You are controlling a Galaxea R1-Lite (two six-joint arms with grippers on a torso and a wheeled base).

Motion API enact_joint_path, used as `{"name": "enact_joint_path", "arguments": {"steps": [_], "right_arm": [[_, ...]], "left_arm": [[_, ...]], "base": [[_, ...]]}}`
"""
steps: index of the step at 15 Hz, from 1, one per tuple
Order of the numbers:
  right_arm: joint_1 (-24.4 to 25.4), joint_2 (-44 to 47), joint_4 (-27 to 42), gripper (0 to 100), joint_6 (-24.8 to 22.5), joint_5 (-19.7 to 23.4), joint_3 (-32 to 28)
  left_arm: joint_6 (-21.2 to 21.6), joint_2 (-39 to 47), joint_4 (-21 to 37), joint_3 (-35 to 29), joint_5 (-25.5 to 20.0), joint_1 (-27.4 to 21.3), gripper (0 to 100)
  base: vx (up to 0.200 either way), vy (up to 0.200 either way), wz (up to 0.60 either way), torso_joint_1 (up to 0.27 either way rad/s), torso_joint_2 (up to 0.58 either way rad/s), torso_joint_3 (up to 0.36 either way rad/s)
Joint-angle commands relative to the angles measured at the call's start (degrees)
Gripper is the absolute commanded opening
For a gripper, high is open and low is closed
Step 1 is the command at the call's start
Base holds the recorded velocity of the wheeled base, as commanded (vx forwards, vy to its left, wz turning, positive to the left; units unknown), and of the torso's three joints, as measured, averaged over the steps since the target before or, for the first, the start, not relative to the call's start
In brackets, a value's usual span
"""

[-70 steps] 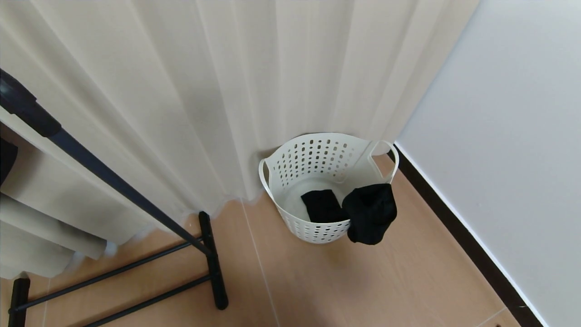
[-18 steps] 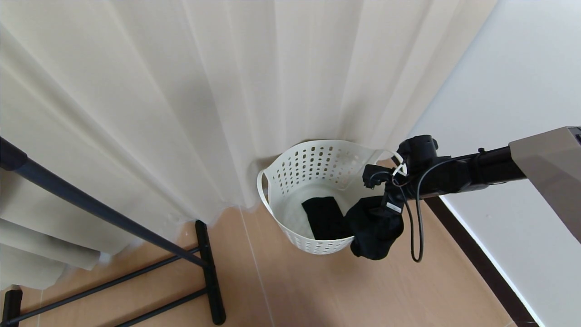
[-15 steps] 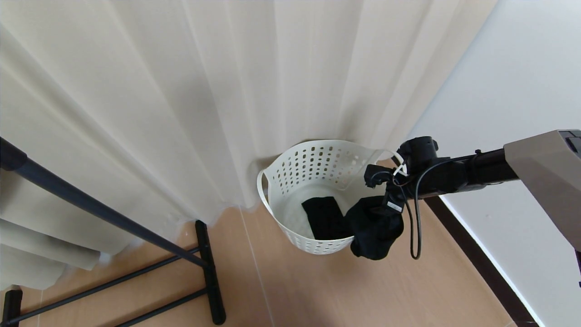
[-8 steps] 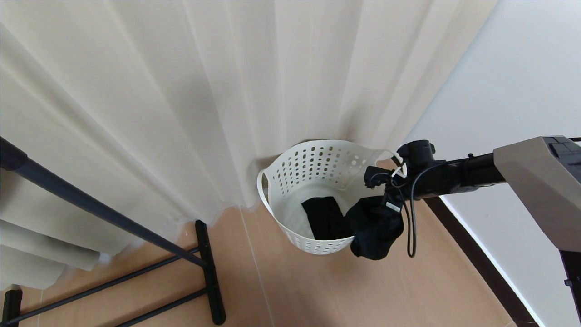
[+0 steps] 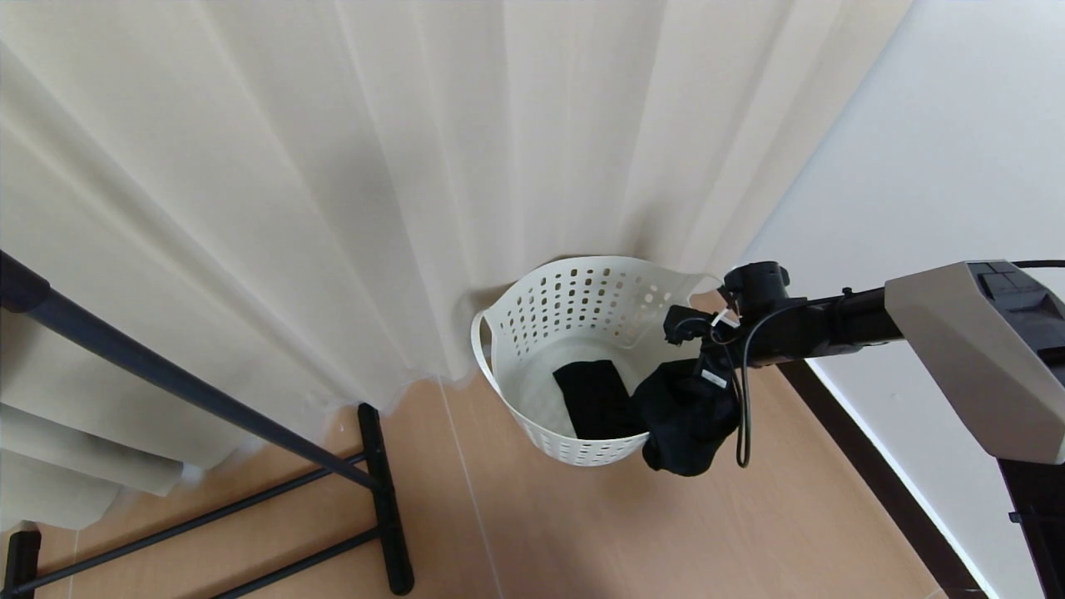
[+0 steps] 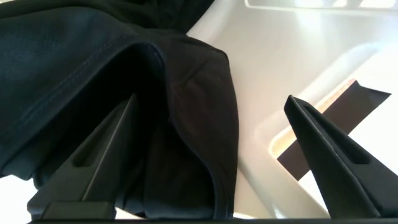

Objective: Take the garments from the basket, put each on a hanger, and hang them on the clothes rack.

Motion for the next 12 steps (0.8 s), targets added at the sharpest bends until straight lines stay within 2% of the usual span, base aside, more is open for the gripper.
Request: {"name": "enact_joint_path", "arguments": {"steps": [1, 5, 8, 12], "right_arm": [[0.0, 0.5, 0.0, 100, 0.0, 0.0, -0.4], [0.0, 2.6, 0.0, 100, 0.5, 0.3, -2.4], [0.1, 4.3, 0.0, 100, 3.3, 0.2, -4.4], [0.2, 6.0, 0.0, 100, 4.2, 0.2, -6.0]], "left_arm": [[0.0, 0.0, 0.0, 0.0, 0.0, 0.0, 100], [0.0, 0.0, 0.0, 0.0, 0.0, 0.0, 100], [0.0, 0.0, 0.0, 0.0, 0.0, 0.0, 100], [0.0, 0.0, 0.0, 0.0, 0.0, 0.0, 100]], "base": [[0.0, 0.0, 0.0, 0.0, 0.0, 0.0], [0.0, 0.0, 0.0, 0.0, 0.0, 0.0], [0.0, 0.0, 0.0, 0.0, 0.0, 0.0], [0.0, 0.0, 0.0, 0.0, 0.0, 0.0]]}}
